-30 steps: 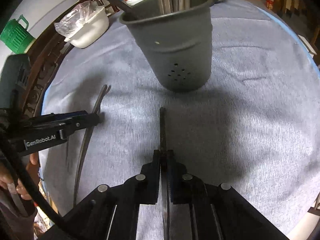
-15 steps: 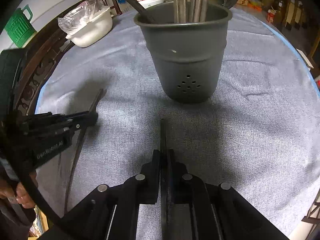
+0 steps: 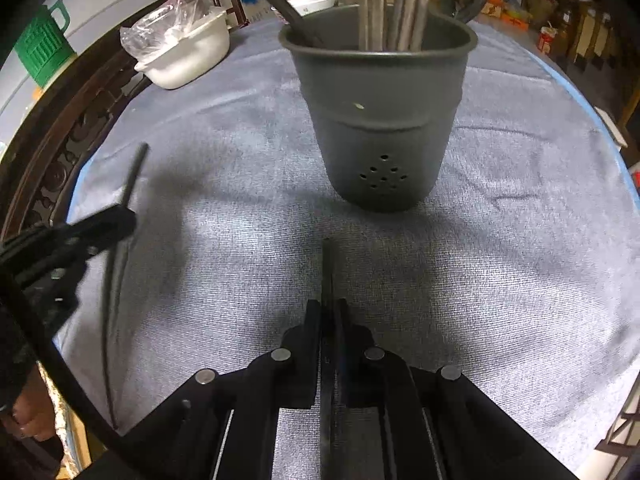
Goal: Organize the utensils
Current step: 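Lift both held chopsticks upright toward the grey holder cup, then lower both chopsticks into the grey holder cup and open both grippers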
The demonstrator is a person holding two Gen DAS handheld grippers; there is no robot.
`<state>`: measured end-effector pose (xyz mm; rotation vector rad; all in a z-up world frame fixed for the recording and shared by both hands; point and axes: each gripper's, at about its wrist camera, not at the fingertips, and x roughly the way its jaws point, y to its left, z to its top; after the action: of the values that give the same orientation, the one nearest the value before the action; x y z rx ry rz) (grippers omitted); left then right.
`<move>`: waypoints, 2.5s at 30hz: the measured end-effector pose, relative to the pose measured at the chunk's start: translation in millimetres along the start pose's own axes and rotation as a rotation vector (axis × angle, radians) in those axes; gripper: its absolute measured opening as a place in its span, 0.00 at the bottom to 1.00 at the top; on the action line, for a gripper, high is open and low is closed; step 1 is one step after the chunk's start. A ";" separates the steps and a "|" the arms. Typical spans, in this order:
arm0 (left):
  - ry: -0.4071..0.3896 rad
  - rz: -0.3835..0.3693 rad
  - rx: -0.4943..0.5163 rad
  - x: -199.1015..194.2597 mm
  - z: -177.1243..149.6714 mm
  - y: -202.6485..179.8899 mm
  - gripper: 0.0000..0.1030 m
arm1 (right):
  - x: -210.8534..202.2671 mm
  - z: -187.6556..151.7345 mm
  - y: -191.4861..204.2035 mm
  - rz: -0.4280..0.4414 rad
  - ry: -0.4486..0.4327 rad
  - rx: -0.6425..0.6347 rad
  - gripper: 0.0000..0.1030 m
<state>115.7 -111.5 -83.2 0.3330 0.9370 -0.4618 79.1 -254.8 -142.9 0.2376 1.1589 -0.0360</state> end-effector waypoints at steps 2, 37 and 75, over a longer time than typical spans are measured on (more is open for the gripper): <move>-0.020 0.007 0.006 -10.7 -1.8 -1.2 0.06 | -0.3 0.2 1.6 0.000 -0.005 0.006 0.06; -0.288 0.012 -0.047 -127.4 13.1 4.5 0.06 | -186.0 -9.5 33.1 0.191 -0.560 0.000 0.06; -0.414 -0.063 -0.047 -182.4 73.1 -0.2 0.06 | -262.0 15.1 -3.6 0.126 -0.793 0.062 0.06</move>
<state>73.7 -103.1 108.5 0.1555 0.5548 -0.5411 -13.3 -286.1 100.8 0.3128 0.3530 -0.0489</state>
